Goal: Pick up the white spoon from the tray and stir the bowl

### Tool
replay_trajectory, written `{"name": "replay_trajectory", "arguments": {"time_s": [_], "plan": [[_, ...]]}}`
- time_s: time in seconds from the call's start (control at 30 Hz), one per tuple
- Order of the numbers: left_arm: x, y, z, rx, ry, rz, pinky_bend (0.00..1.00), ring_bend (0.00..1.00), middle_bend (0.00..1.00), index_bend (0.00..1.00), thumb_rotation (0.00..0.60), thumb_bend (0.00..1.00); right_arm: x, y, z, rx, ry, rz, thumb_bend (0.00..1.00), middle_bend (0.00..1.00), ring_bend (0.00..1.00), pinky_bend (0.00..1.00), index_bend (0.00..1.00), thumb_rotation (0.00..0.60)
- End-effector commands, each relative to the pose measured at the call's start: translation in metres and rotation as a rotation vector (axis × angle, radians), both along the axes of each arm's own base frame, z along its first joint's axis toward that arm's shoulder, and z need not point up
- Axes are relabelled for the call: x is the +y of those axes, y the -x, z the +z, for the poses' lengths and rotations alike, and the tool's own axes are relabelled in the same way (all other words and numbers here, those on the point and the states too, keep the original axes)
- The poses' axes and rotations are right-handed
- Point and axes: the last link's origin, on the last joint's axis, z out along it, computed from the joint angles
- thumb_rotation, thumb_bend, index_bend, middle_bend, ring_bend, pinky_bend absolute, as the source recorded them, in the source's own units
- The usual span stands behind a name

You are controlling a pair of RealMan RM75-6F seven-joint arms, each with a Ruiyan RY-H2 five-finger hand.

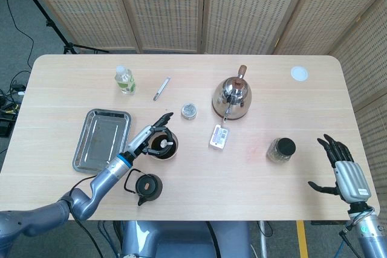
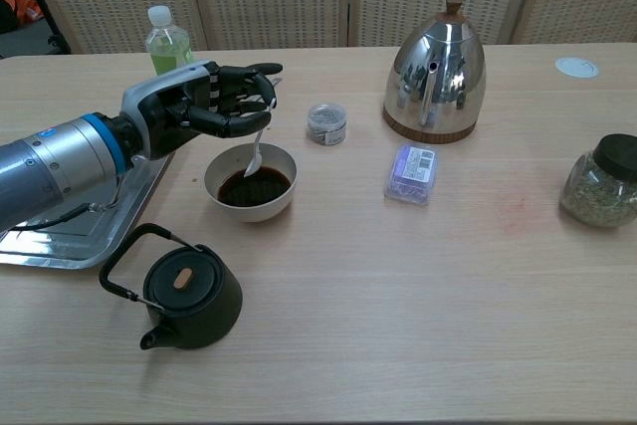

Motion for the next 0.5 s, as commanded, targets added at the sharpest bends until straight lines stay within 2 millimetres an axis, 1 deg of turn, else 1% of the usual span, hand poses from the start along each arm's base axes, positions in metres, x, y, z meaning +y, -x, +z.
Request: {"name": "replay_trajectory", "arguments": {"time_s": [0.03, 0.17, 0.5], "plan": [[0.002, -0.003, -0.011, 0.001, 0.012, 0.001, 0.00, 0.00, 0.00, 0.69, 0.600, 0.40, -0.001, 0.001, -0.001, -0.002, -0.003, -0.004, 0.00, 0.00, 0.00, 0.00, 0.00, 0.600], [0.005, -0.001, -0.024, 0.015, 0.025, 0.021, 0.00, 0.00, 0.00, 0.69, 0.600, 0.40, -0.003, 0.002, -0.002, 0.002, -0.006, -0.009, 0.00, 0.00, 0.00, 0.00, 0.00, 0.600], [0.008, 0.003, -0.035, 0.032, 0.019, 0.029, 0.00, 0.00, 0.00, 0.70, 0.600, 0.40, -0.006, 0.004, -0.004, 0.004, -0.013, -0.016, 0.00, 0.00, 0.00, 0.00, 0.00, 0.600]]}}
